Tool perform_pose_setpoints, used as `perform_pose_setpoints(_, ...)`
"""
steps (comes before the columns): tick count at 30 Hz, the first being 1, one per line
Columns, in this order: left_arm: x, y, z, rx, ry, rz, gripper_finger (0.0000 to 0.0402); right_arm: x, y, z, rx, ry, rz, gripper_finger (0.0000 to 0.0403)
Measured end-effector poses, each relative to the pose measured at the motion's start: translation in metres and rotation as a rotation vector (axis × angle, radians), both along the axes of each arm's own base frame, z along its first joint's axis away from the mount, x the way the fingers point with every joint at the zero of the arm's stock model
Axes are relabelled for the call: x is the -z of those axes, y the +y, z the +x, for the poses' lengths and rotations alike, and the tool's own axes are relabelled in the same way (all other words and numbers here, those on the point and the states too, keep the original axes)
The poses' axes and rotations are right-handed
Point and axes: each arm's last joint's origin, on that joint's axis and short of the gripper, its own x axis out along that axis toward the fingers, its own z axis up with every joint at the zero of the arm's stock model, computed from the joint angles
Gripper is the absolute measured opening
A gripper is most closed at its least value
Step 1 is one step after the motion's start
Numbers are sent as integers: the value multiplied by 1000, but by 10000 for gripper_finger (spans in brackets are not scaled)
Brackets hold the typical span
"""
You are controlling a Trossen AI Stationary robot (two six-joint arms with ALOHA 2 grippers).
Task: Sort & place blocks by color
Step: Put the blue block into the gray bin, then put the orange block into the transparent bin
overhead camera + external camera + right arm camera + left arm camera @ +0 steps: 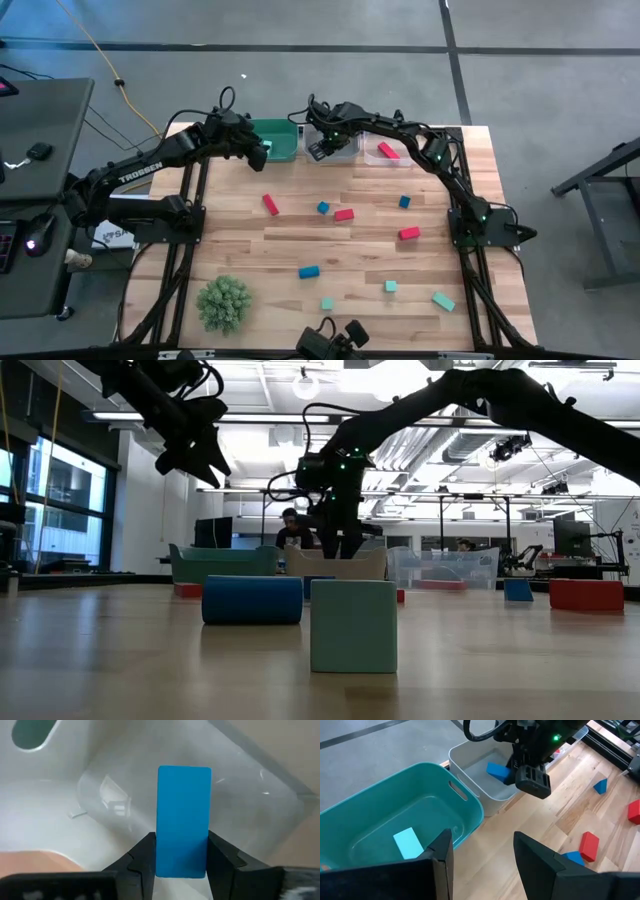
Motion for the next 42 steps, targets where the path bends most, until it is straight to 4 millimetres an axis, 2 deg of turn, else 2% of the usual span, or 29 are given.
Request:
perform_pose_setpoints(12,0,0,0,0,0,0,131,1,0,-1,-13,-21,71,116)
perform_pose_setpoints(24,0,0,0,0,0,0,131,2,1,-2,-23,3,62,177)
perform_pose_setpoints(35,0,0,0,0,1,0,131,2,5,-2,11,-30,158,185)
perform_pose_setpoints(38,0,0,0,0,0,0,131,-2,7,-3,13,-23,148,185)
perform_pose_setpoints(42,0,0,0,0,0,0,131,-20,8,-6,20,-40,84,185)
